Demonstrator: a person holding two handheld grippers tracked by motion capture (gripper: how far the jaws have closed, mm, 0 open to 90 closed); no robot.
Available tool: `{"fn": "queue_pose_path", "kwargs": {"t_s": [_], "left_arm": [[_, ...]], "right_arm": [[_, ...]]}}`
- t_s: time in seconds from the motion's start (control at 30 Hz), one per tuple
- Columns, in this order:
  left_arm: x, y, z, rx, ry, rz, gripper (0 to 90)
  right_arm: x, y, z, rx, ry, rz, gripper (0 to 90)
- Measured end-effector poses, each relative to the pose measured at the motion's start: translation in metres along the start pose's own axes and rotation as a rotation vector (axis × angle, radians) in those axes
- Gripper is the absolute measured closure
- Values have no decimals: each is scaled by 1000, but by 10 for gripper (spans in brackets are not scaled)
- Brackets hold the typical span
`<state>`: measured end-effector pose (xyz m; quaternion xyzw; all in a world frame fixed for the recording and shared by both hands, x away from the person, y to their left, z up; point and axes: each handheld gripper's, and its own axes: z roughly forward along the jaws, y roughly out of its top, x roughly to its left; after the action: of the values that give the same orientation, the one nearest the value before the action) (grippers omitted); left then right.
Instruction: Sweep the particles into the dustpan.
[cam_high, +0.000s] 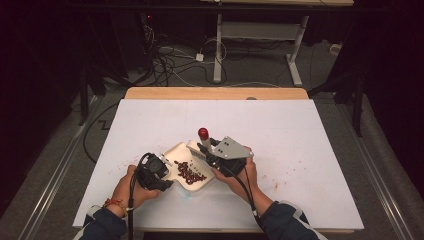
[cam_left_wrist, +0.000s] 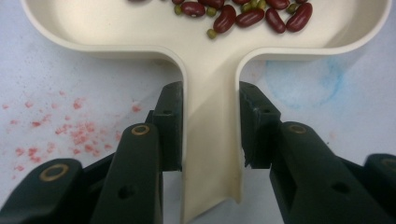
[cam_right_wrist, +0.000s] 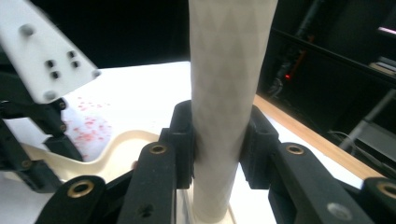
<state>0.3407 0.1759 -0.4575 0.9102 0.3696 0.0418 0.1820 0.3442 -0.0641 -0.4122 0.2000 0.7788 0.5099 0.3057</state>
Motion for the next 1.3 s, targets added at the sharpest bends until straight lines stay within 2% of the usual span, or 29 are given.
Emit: {"fn": "queue_pose_path", "kwargs": {"t_s": [0.1,0.27,0.4,0.47,0.6,0.7,0.97,1.3], "left_arm": [[1,0,1,-22,0,-13,637],[2,1,4,-39,-3,-29,636],[-1,3,5,-50,4,-35,636],[-1,4,6,-48,10,-34,636],[-1,4,5,-69,6,-53,634],[0,4,7,-74,-7,-72,632],[1,2,5,-77,-3,-81,634],[8,-5,5,-97,5,-118,633]], "right_arm": [[10,2,2,7,35,-27,703],[22,5,-1,0,77,-26,702],[26,7,-5,5,79,-28,702],[26,8,-6,4,88,-10,702],[25,8,-7,3,88,6,702],[25,10,-8,3,85,35,702],[13,17,-19,-27,86,73,702],[-17,21,-46,-45,67,117,702]]}}
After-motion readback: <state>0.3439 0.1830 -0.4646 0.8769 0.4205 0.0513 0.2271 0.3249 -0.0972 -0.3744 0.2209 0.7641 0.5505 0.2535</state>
